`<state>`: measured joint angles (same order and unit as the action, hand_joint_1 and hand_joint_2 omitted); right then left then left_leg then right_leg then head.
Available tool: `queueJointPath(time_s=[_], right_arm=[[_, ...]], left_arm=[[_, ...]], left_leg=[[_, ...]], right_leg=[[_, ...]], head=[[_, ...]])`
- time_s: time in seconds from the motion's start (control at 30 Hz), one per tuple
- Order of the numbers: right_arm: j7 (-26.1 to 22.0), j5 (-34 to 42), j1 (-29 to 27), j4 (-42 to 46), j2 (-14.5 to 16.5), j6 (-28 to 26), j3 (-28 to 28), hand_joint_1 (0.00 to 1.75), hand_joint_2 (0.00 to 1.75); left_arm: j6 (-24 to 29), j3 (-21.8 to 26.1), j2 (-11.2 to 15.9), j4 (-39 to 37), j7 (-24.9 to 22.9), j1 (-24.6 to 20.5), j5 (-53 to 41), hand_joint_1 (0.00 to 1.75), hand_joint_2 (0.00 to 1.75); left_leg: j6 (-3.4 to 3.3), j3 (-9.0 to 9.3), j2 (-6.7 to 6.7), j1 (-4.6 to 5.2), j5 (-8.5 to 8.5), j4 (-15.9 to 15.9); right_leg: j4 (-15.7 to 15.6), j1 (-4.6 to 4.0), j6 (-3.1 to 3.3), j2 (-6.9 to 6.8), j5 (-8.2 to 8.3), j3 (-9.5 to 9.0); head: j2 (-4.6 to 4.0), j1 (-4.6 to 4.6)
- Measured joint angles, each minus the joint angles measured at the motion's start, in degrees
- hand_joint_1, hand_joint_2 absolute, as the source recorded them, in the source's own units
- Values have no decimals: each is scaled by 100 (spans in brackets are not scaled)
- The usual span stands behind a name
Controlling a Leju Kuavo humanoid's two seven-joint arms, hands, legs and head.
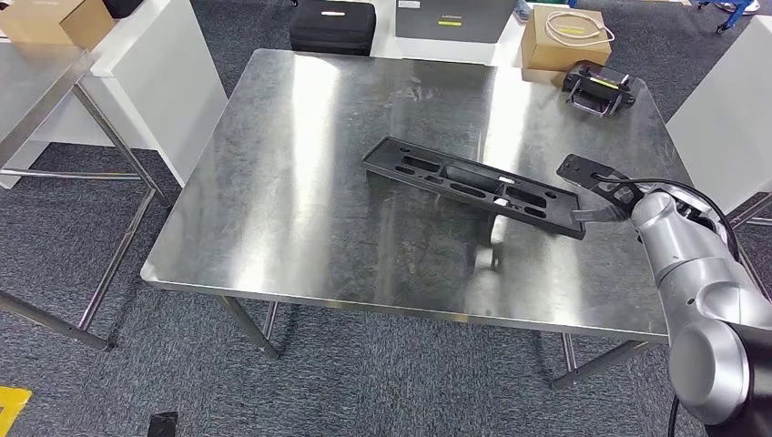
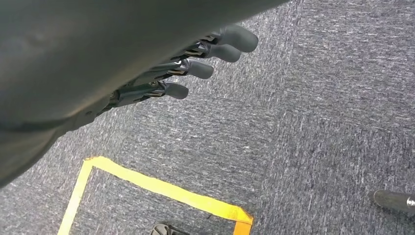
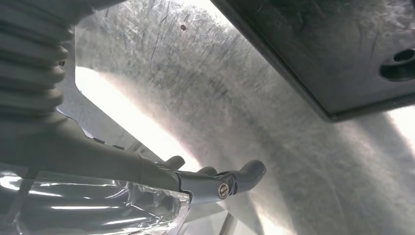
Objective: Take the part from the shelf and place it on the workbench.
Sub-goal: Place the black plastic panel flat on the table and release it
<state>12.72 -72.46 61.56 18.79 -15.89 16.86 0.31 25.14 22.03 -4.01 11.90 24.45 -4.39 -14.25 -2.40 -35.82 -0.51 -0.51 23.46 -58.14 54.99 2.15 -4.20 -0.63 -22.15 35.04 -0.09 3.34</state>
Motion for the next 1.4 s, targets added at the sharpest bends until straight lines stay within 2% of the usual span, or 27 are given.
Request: queueJointPath(time_s=[0.07, 0.13, 0.2, 0.23, 0.3, 0.37, 0.4, 0.47, 0.53, 0.6, 0.67, 0.7, 0.73, 0.77, 0.87, 0.9, 0.97, 1.03, 1.1, 1.17, 1.2, 1.23, 1.27, 1.3, 1.33, 1.37, 1.4], right_arm=[[3, -40, 24, -1, -44, -14, 0, 0, 0], [29, -75, 39, -9, -84, -21, 0, 0, 0], [68, -107, 37, -24, -105, -25, 0, 0, 0], [88, -128, 36, -30, -109, -28, 0, 0, 0], [131, -164, 62, -34, -115, -36, 0, 0, 0], [172, -195, 117, -34, -117, -47, 0, 0, 0], [188, -208, 145, -34, -121, -52, 0, 0, 0], [208, -227, 170, -37, -125, -64, 0, 0, 0], [222, -241, 179, -40, -112, -80, 0, 0, 0], [229, -250, 187, -43, -99, -99, 0, 0, 0], [241, -251, 188, -46, -95, -119, 0, 0, 0], [251, -251, 184, -50, -93, -126, 0, 0, 0], [264, -252, 178, -53, -90, -132, 0, 0, 0], [277, -253, 172, -56, -87, -143, 0, 0, 0], [335, -267, 168, -57, -85, -209, 0, 0, 0], [356, -273, 170, -58, -85, -232, 0, 0, 0], [391, -279, 166, -61, -80, -267, 0, 0, 0], [443, -280, 156, -63, -81, -322, 0, 0, 0], [508, -281, 160, -67, -96, -403, 0, 0, 0], [571, -286, 141, -71, -108, -482, 0, 0, 0], [609, -295, 113, -73, -110, -527, 0, 0, 0], [651, -309, 82, -74, -109, -575, 0, 0, 0], [695, -328, 57, -76, -105, -628, 0, 0, 0], [738, -346, 41, -77, -101, -681, 0, 0, 0], [773, -361, 35, -76, -96, -735, 0, 0, 0], [804, -372, 35, -75, -87, -788, 0, 0, 0], [831, -378, 28, -74, -79, -840, 0, 0, 0]], left_arm=[[-1, 0, 1, 1, -2, -28, -1, 0, 0], [-4, 0, 1, 2, -2, -51, 0, 0, 0], [-7, 0, -3, 2, -2, -55, 2, 0, 0], [-7, 1, -6, 2, -2, -56, 4, 0, 0], [-13, 4, -14, 2, -1, -58, 15, 0, 0], [-28, 21, -13, 3, 4, -61, 30, 0, 0], [-36, 33, -11, 3, 8, -64, 35, 0, 0], [-45, 55, -10, 3, 16, -64, 39, 0, 0], [-50, 73, -9, 4, 29, -60, 43, 0, 0], [-50, 90, -8, 4, 49, -58, 45, 0, 0], [-50, 102, -8, 4, 63, -58, 45, 0, 0], [-50, 110, -8, 4, 66, -58, 47, 0, 0], [-50, 118, -8, 4, 66, -58, 49, 0, 0], [-50, 126, -7, 4, 66, -58, 50, 0, 0], [-56, 142, 11, 10, 74, -65, 54, 0, 0], [-60, 146, 20, 13, 78, -67, 56, 0, 0], [-62, 160, 39, 15, 86, -70, 68, 0, 0], [-61, 179, 49, 15, 100, -74, 83, 0, 0], [-63, 199, 42, 15, 115, -77, 89, 0, 0], [-66, 220, 31, 15, 122, -76, 97, 0, 0], [-67, 229, 25, 15, 127, -75, 101, 0, 0], [-68, 236, 17, 15, 134, -73, 105, 0, 0], [-68, 241, 9, 15, 144, -73, 107, 0, 0], [-67, 248, 2, 15, 155, -73, 109, 0, 0], [-67, 258, -3, 15, 165, -73, 111, 0, 0], [-66, 272, -4, 16, 174, -74, 114, 0, 0], [-64, 286, -2, 16, 182, -74, 114, 0, 0]], left_leg=[[-81, 55, 8, -19, -73, 100], [-118, 62, 7, -31, -105, 137], [-115, 53, -1, -23, -112, 135], [-108, 50, -5, -20, -118, 132], [-81, 43, -11, -23, -131, 117], [-19, 12, -21, -12, -145, 91], [14, -8, -31, 2, -151, 64], [71, -46, -57, 14, -172, 27], [118, -126, -54, -12, -75, -78], [174, -312, -14, -39, 322, -548], [216, -561, 14, -48, 795, -1317], [223, -623, 19, -51, 915, -1589], [215, -585, 22, -53, 923, -1659], [192, -426, 23, -51, 835, -1492], [55, 335, 37, -9, 511, -379], [15, 462, 45, 17, 466, -167], [-36, 485, 55, 68, 398, -73], [-104, 488, 62, 48, 250, 92], [-163, 431, 76, 13, 46, 255], [-170, 288, 81, 15, -85, 277], [-153, 209, 81, 14, -141, 274], [-138, 130, 80, 10, -200, 271], [-115, 52, 80, 4, -257, 265], [-86, -25, 80, -6, -311, 254], [-49, -94, 78, -12, -356, 230], [-9, -167, 75, -10, -394, 197], [32, -222, 72, -3, -434, 166]], right_leg=[[301, 8, 29, 10, -189, 132], [1073, 6, 92, 29, -555, 469], [1697, -8, 75, 47, -770, 726], [1703, -14, 37, 52, -750, 699], [1039, 5, -56, 52, -517, 293], [338, -14, -57, 81, -313, -147], [174, -34, -20, 102, -276, -241], [167, -58, 83, 129, -254, -217], [169, -12, 200, 114, -228, -169], [165, 0, 329, 95, -169, -106], [168, -42, 412, 75, -114, -34], [169, -66, 433, 68, -86, 2], [171, -88, 442, 65, -56, 38], [171, -108, 442, 65, -28, 69], [163, -151, 406, 62, 60, 121], [152, -153, 377, 55, 91, 123], [115, -141, 295, 38, 160, 119], [114, -161, 242, 34, 162, 176], [446, -176, 277, 46, -129, 360], [1188, -146, 315, 56, -589, 612], [1541, -127, 287, 55, -726, 696], [1742, -104, 229, 55, -757, 702], [1745, -78, 151, 54, -692, 610], [1537, -48, 68, 53, -573, 409], [1155, -14, 6, 52, -485, 119], [711, -15, -14, 61, -475, -199], [369, -28, 5, 71, -498, -429]], head=[[0, -17], [0, -38], [0, -42], [0, -43], [0, -46], [0, -48], [0, -53], [0, -53], [0, -50], [0, -44], [0, -44], [0, -44], [0, -45], [0, -44], [0, -53], [0, -53], [0, -55], [0, -56], [0, -79], [0, -101], [0, -104], [0, -107], [0, -106], [0, -107], [0, -108], [0, -112], [0, -110]])
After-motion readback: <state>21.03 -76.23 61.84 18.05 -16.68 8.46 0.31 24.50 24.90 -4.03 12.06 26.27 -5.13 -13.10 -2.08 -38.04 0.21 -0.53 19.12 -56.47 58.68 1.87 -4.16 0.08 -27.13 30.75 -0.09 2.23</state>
